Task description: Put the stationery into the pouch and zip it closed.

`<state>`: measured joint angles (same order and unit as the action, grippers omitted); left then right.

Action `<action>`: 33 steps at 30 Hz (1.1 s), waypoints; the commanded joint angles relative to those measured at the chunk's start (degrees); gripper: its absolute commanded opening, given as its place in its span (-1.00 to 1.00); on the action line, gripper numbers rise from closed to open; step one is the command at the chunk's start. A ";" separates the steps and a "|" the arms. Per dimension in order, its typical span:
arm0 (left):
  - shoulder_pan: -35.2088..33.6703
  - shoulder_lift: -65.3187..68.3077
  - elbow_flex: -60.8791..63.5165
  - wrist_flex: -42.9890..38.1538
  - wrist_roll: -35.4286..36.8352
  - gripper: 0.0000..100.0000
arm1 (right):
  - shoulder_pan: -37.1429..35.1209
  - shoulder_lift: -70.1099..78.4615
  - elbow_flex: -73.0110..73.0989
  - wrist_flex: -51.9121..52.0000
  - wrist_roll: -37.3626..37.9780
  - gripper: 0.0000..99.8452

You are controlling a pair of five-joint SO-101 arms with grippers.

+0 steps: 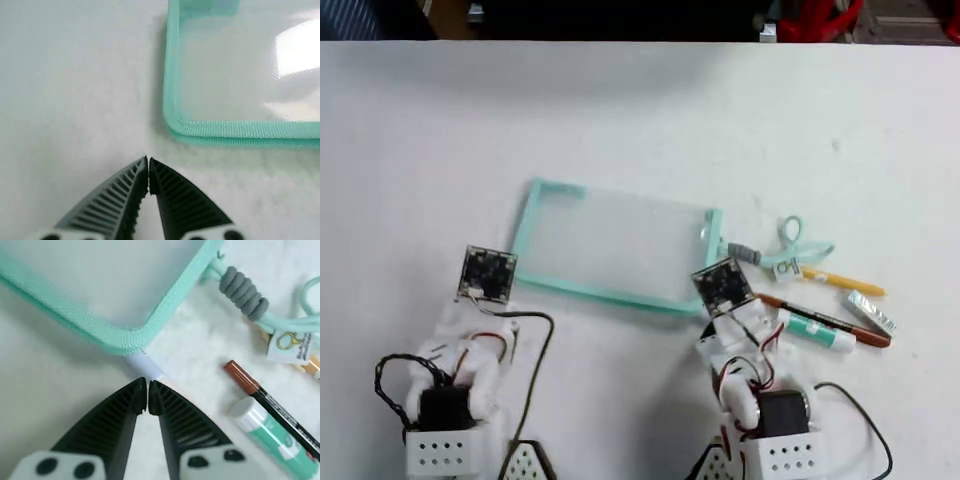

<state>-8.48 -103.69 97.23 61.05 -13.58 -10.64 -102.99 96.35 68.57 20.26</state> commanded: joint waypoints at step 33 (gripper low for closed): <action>14.37 28.62 -37.63 -12.40 10.99 -0.95 | 9.54 -0.13 0.53 -5.85 -0.09 -0.96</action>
<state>5.14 -84.70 64.26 50.51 -6.90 -1.93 -102.99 96.35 63.47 20.26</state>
